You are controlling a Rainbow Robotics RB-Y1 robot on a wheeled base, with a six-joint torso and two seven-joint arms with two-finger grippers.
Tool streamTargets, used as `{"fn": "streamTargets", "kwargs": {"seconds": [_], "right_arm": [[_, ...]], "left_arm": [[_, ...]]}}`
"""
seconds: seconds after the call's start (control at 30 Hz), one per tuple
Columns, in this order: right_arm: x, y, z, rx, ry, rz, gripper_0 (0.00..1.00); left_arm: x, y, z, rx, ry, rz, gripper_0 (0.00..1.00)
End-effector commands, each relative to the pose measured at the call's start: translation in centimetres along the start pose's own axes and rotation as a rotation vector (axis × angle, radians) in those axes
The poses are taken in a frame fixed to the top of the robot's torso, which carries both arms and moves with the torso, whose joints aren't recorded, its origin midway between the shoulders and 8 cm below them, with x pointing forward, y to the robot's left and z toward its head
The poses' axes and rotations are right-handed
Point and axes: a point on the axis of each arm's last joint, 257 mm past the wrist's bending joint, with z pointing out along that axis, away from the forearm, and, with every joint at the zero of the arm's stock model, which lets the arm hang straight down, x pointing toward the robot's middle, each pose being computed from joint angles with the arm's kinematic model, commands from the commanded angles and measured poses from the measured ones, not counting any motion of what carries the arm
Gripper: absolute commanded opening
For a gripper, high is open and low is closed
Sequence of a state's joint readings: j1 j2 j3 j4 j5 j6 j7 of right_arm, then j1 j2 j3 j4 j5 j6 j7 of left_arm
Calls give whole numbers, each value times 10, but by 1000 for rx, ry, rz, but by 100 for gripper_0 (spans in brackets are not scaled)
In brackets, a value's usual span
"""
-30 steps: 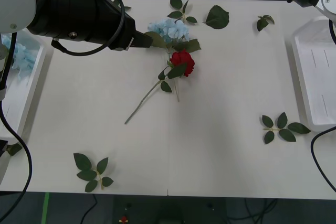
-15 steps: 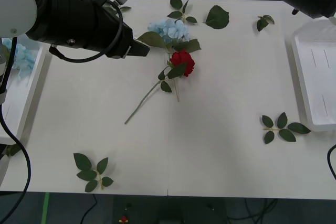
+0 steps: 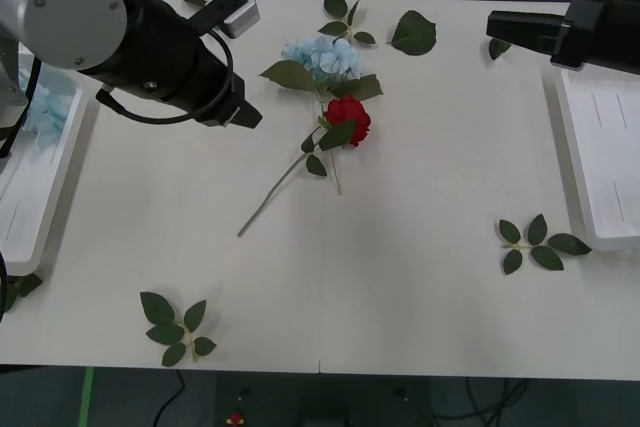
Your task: Place the red flowers into the right box and the blue flowers into the left box. If a person shows an open palm, hand one flower to the person first, then continue sorting.
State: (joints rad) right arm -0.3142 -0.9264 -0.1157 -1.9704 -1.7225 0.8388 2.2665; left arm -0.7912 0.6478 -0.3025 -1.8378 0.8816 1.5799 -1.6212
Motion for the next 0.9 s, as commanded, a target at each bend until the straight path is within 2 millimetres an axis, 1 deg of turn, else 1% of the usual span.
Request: {"fn": "streamTargets", "kwargs": {"seconds": [0.03, 0.13, 0.17, 0.23, 0.27, 0.33, 0.37, 0.43, 0.47, 0.53, 0.6, 0.67, 0.77, 0.9], "right_arm": [[-6, 32, -35, -66, 59, -113, 100], [0, 50, -47, -92, 90, -141, 100], [2, 54, -49, -97, 95, -148, 100], [9, 67, -54, -112, 121, -168, 100], [11, 71, -55, -116, 126, -174, 100], [16, 80, -59, -125, 145, -196, 100], [16, 83, -60, -126, 146, -199, 100], [23, 91, -61, -136, 161, -204, 100], [25, 93, -62, -139, 164, -206, 100], [29, 98, -63, -143, 166, -195, 100], [30, 100, -64, -144, 164, -195, 100], [31, 102, -64, -145, 163, -196, 100], [31, 102, -64, -147, 162, -202, 100], [33, 101, -65, -143, 166, -193, 100]], "left_arm": [[-9, 21, 9, -106, 97, 3, 100], [-4, 23, 25, -130, 151, 33, 100], [-3, 24, 28, -136, 159, 40, 100], [6, 23, 42, -142, 199, 55, 100], [8, 24, 45, -143, 208, 57, 100], [18, 24, 58, -150, 247, 72, 100], [20, 24, 61, -152, 256, 76, 100], [25, 24, 73, -162, 279, 92, 100], [26, 24, 76, -163, 282, 95, 100], [31, 23, 88, -165, 298, 98, 100], [33, 22, 94, -165, 305, 98, 100], [34, 17, 108, -159, 309, 91, 100], [30, 10, 123, -145, 298, 72, 100], [17, -3, 140, -121, 257, 53, 100]]}}
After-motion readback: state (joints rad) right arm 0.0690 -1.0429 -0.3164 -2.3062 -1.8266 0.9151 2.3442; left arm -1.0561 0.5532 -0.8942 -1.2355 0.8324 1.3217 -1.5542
